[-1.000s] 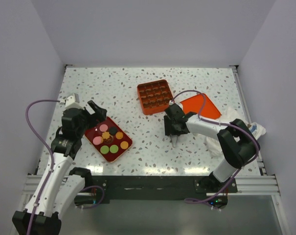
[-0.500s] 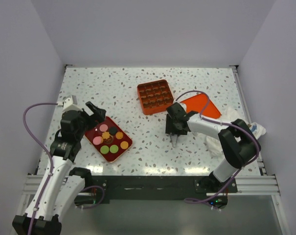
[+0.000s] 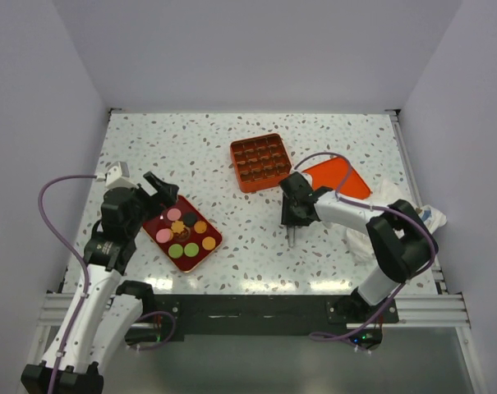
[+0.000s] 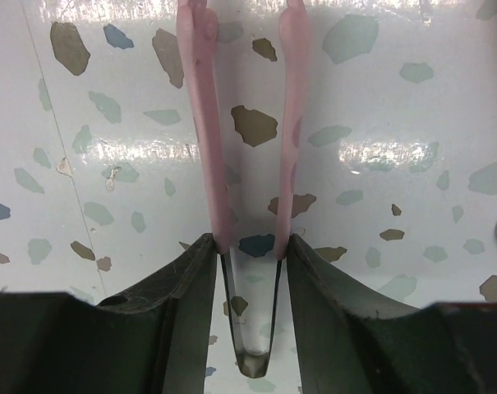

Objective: Pack the cookies
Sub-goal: Pick up the clamp at the center of the board.

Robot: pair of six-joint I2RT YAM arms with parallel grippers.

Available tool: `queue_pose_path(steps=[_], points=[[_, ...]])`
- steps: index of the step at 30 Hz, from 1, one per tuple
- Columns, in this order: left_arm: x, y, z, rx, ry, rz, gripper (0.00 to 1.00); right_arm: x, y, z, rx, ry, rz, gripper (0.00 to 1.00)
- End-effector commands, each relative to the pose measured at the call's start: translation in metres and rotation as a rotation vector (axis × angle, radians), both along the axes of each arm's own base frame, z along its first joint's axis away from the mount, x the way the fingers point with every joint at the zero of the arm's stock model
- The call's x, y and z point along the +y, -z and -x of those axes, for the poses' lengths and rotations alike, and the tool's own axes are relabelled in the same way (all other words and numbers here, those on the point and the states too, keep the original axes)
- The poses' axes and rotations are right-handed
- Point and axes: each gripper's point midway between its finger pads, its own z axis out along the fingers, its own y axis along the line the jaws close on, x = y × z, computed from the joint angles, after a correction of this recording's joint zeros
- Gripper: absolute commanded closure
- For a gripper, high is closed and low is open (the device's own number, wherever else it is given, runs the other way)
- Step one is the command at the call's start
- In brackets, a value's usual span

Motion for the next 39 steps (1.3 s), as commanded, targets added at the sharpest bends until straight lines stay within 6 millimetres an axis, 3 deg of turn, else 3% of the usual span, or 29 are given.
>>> queue_pose_path(steps=[1, 12, 21, 24, 28, 31, 32, 39], points=[[-0.006, -0.007, -0.002, -0.035, 0.021, 0.030, 0.00, -0.002, -0.001, 0.011, 0.028, -0.024, 0.001, 0.66], [-0.033, -0.009, -0.009, -0.062, 0.139, 0.117, 0.01, 0.012, -0.060, 0.025, -0.054, -0.083, -0.182, 0.80], [-0.088, -0.026, -0.002, -0.158, 0.433, 0.317, 0.03, 0.035, -0.111, 0.033, -0.170, -0.265, -0.336, 0.85], [-0.103, -0.037, 0.003, -0.226, 0.534, 0.372, 0.03, 0.050, -0.127, 0.036, -0.199, -0.381, -0.401, 0.87], [-0.117, -0.035, 0.012, -0.222, 0.638, 0.429, 0.03, 0.081, -0.160, 0.041, -0.253, -0.555, -0.545, 0.91], [-0.124, -0.038, 0.016, -0.234, 0.691, 0.448, 0.03, 0.104, -0.185, 0.051, -0.282, -0.701, -0.672, 0.91], [-0.125, -0.038, 0.017, -0.233, 0.704, 0.452, 0.03, 0.113, -0.193, 0.062, -0.262, -0.775, -0.743, 0.92], [-0.139, -0.039, 0.030, -0.236, 0.802, 0.482, 0.06, 0.142, -0.232, 0.067, -0.299, -0.917, -0.953, 0.92]])
